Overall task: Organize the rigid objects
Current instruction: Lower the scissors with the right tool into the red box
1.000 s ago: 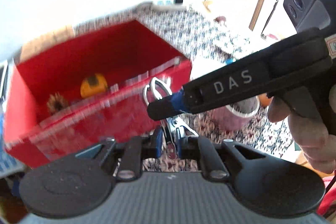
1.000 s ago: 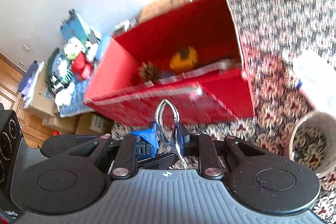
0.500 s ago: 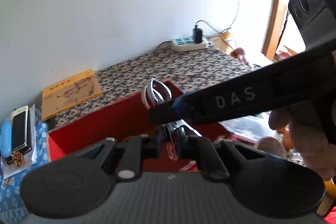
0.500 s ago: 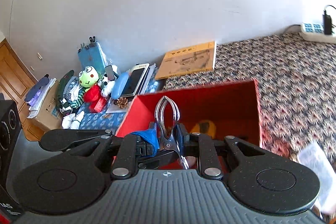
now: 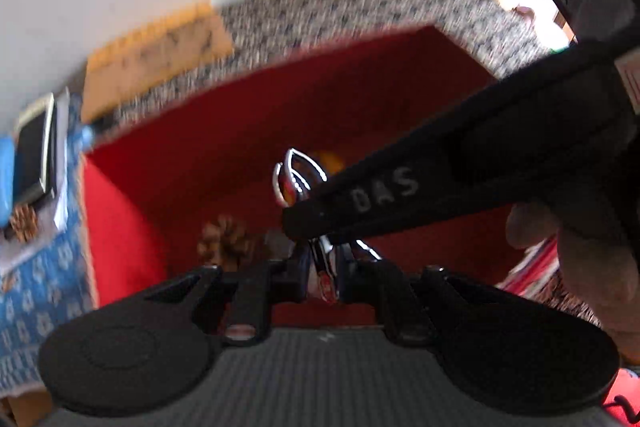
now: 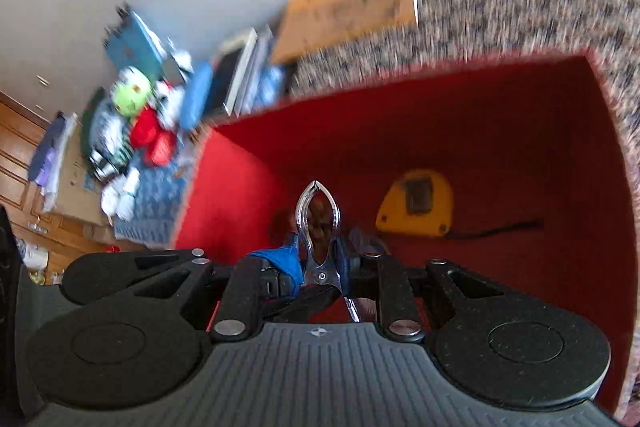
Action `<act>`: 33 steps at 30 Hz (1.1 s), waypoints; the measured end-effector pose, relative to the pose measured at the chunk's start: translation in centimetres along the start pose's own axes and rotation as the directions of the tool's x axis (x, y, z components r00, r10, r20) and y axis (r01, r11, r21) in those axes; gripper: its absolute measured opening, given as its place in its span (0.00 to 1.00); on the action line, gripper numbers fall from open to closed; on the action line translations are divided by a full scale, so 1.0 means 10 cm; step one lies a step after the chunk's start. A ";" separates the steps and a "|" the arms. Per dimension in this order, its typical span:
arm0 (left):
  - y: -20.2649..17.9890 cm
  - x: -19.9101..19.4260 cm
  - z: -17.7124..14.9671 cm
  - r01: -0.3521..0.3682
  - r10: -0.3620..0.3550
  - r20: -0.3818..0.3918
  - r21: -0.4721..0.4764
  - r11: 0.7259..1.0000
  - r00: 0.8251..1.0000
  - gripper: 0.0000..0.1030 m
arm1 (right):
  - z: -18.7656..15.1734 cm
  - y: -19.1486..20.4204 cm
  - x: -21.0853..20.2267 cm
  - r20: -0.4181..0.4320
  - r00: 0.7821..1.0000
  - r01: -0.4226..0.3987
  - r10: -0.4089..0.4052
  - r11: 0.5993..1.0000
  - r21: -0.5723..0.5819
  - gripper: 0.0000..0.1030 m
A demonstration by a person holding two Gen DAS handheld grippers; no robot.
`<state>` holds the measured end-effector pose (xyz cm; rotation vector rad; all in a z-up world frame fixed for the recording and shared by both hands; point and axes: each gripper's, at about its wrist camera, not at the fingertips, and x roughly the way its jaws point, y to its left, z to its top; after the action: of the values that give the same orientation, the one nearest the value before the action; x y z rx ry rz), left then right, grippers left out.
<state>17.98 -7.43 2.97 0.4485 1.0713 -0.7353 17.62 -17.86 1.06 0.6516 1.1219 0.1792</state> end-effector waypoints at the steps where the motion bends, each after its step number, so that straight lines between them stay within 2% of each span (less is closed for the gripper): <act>1: 0.02 0.06 -0.01 -0.002 0.001 -0.024 -0.006 1.000 1.000 0.09 | 0.02 -0.01 0.08 -0.030 1.000 0.007 -0.007 1.000 0.012 0.00; 8: 0.18 0.31 -0.05 -0.018 0.007 -0.147 -0.072 0.997 0.989 0.10 | 0.08 0.00 0.45 -0.180 0.983 0.036 -0.028 0.999 0.040 0.00; 11: 0.27 0.34 -0.08 -0.028 0.009 -0.174 -0.108 0.994 0.985 0.10 | 0.09 0.03 0.56 -0.213 0.977 0.024 -0.017 0.999 0.034 0.01; 15: 0.38 0.33 -0.12 -0.049 0.025 -0.182 -0.130 0.990 0.983 0.12 | 0.13 0.06 0.58 -0.229 0.972 -0.048 0.051 0.999 0.019 0.04; 17: 0.45 0.34 -0.13 -0.027 -0.004 -0.183 -0.170 0.985 0.983 0.14 | 0.11 0.05 0.57 -0.239 0.968 -0.073 0.076 0.997 0.021 0.07; 21: 0.51 0.37 -0.16 -0.040 0.004 -0.179 -0.196 0.980 0.984 0.30 | 0.10 0.05 0.53 -0.224 0.972 -0.065 0.065 0.998 0.009 0.08; 26: 0.58 0.37 -0.25 -0.053 0.019 -0.156 -0.219 0.974 0.988 0.32 | 0.10 -0.02 0.48 -0.180 0.982 -0.044 0.052 0.998 0.044 0.08; 29: 0.56 0.33 -0.28 -0.092 0.059 -0.151 -0.220 0.971 0.987 0.32 | 0.11 -0.01 0.46 -0.147 0.988 -0.039 0.043 0.999 0.034 0.08; 33: 0.58 0.30 -0.32 -0.107 0.076 -0.138 -0.236 0.966 0.987 0.33 | 0.12 0.01 0.45 -0.115 0.993 -0.022 0.023 1.000 0.016 0.08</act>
<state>21.05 -2.36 -1.15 0.3352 1.2358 -0.4897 20.66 -16.23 -2.11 0.6742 1.2284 0.2304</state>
